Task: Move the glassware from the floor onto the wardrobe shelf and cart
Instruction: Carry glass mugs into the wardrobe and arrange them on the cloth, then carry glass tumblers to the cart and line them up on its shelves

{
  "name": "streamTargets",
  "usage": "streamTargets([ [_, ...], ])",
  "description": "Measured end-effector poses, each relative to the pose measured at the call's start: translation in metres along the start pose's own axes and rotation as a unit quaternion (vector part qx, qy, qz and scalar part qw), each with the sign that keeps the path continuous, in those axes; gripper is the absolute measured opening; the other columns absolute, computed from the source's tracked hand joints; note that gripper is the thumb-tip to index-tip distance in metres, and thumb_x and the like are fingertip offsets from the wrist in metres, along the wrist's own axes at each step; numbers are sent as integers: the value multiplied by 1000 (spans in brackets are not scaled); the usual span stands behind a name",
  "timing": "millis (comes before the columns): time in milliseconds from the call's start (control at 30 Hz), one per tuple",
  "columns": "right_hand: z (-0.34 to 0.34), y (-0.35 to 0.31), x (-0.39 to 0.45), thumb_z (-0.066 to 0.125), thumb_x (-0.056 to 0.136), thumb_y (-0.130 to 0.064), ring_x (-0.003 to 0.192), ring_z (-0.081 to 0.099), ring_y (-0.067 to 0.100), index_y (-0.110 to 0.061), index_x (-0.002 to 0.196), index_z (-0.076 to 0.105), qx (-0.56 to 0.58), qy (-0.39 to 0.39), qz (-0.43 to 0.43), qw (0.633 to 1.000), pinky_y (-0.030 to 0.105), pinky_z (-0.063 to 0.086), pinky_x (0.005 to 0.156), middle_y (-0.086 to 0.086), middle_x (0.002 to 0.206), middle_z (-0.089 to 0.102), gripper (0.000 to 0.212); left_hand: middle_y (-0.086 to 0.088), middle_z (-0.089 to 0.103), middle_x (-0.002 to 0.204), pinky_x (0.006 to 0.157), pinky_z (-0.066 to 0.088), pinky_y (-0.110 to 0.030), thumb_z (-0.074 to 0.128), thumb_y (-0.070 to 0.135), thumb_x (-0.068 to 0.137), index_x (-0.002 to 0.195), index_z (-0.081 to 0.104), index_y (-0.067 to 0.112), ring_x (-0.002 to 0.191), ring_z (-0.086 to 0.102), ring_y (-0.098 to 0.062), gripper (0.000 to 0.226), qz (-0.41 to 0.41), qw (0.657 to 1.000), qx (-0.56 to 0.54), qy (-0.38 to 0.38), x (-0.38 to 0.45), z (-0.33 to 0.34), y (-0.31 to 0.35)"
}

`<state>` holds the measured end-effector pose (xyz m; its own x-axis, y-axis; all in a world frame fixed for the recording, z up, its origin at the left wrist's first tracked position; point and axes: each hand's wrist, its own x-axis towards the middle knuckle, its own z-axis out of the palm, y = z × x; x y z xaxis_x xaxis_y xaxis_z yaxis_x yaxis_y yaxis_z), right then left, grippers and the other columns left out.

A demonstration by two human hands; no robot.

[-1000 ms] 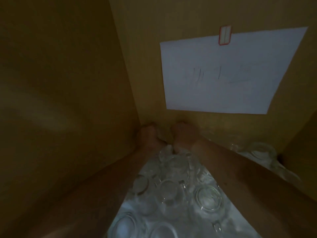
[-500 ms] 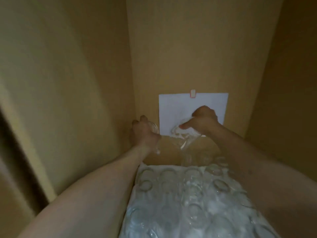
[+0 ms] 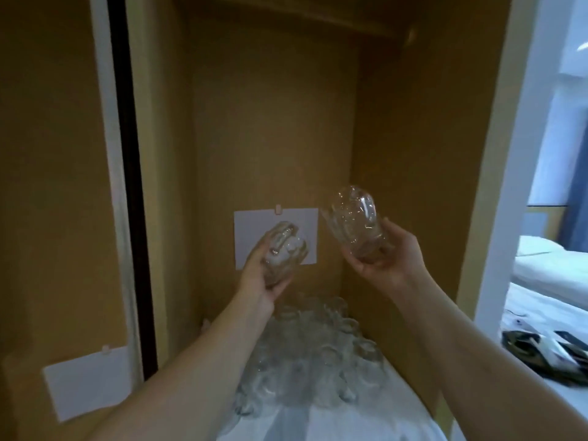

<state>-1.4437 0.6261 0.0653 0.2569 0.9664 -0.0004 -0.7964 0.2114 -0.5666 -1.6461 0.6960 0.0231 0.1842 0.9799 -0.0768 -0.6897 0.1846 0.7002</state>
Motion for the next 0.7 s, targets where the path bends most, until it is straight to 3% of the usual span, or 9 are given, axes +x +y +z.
streamTargets([
  [100, -3, -13, -36, 76, 86, -44, 95, 72, 38, -7, 123, 68, 21, -48, -19, 998, 51, 49, 101, 20, 111, 71, 53, -22, 64, 120, 97, 54, -55, 79, 22, 81, 116, 64, 12, 109, 64, -40, 40, -48, 993, -99, -51, -29, 4, -10],
  [167, -10, -21, -53, 82, 81, -42, 87, 73, 36, -11, 125, 68, 36, -70, -37, 996, 50, 48, 103, 20, 106, 72, 55, -27, 59, 125, 97, 52, -58, 82, 17, 76, 125, 60, 10, 112, 61, -46, 54, -73, 982, -149, -88, -48, 10, -21],
  [267, -29, -34, -74, 82, 82, -32, 109, 66, 43, -11, 133, 62, 58, -84, -58, 993, 56, 50, 99, 23, 127, 64, 59, -29, 63, 126, 98, 51, -59, 83, 14, 74, 131, 57, 8, 114, 61, -48, 63, -99, 972, -158, -141, -67, 23, -40],
  [367, -52, -58, -96, 77, 86, -36, 110, 66, 42, -10, 134, 58, 81, -91, -77, 990, 54, 51, 100, 23, 128, 63, 58, -28, 65, 124, 100, 51, -58, 83, 13, 76, 131, 57, 5, 115, 62, -47, 61, -114, 967, -130, -189, -86, 51, -59],
  [500, -98, -115, -127, 77, 86, -42, 121, 59, 45, -10, 141, 52, 90, -103, -121, 983, 56, 48, 104, 25, 136, 58, 69, -21, 66, 128, 110, 43, -54, 85, 18, 70, 137, 54, 9, 118, 64, -40, 74, -107, 949, -104, -278, -109, 100, -105],
  [600, -134, -168, -156, 79, 82, -43, 126, 56, 44, -10, 142, 52, 75, -85, -154, 982, 57, 49, 102, 23, 138, 58, 74, -18, 65, 131, 109, 45, -50, 71, 29, 88, 135, 58, 11, 122, 62, -36, 53, -125, 932, -96, -327, -134, 149, -151],
  [700, -174, -223, -191, 82, 76, -49, 127, 55, 44, -11, 140, 54, 48, -35, -167, 984, 55, 51, 99, 24, 138, 57, 80, -18, 67, 128, 100, 52, -49, 71, 40, 86, 131, 62, 11, 120, 64, -36, 54, -164, 932, -67, -315, -163, 206, -204],
])
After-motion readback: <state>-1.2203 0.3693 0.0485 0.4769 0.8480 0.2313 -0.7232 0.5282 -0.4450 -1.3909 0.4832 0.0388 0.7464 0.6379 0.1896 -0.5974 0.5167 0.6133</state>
